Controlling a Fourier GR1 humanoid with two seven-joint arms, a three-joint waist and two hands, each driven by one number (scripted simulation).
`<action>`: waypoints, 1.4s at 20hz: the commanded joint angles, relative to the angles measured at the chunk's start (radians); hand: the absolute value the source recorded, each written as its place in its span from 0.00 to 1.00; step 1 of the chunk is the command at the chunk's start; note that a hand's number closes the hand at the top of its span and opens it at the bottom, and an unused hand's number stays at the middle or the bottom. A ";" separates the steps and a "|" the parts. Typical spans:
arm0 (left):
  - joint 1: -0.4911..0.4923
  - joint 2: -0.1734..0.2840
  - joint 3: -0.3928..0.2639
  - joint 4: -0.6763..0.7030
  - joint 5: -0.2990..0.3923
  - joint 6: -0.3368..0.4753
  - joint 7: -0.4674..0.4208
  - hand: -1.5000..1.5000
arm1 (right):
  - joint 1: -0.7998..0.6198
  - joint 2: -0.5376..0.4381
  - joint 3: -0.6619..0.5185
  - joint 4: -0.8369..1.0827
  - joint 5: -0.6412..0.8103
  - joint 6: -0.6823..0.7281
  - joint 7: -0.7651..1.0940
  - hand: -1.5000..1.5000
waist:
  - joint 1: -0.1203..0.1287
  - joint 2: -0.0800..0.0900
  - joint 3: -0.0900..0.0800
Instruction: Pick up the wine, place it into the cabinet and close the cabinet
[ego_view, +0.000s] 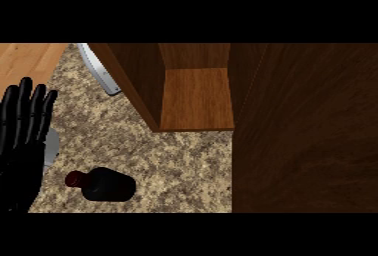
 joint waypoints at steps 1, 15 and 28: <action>-0.002 0.030 -0.049 -0.001 0.048 -0.098 -0.040 0.00 | -0.015 0.017 0.001 -0.021 -0.002 -0.021 0.017 0.00 | 0.007 0.009 -0.040; 0.357 0.343 -0.219 -0.245 0.807 -0.657 0.052 0.00 | 0.194 -0.013 0.157 -0.283 -0.156 0.116 0.192 0.00 | 0.015 0.003 -0.041; 0.549 0.481 -0.138 -0.465 0.918 -0.651 0.053 0.00 | 0.134 -0.027 0.166 -0.403 -0.160 0.060 0.382 0.00 | 0.025 0.005 -0.039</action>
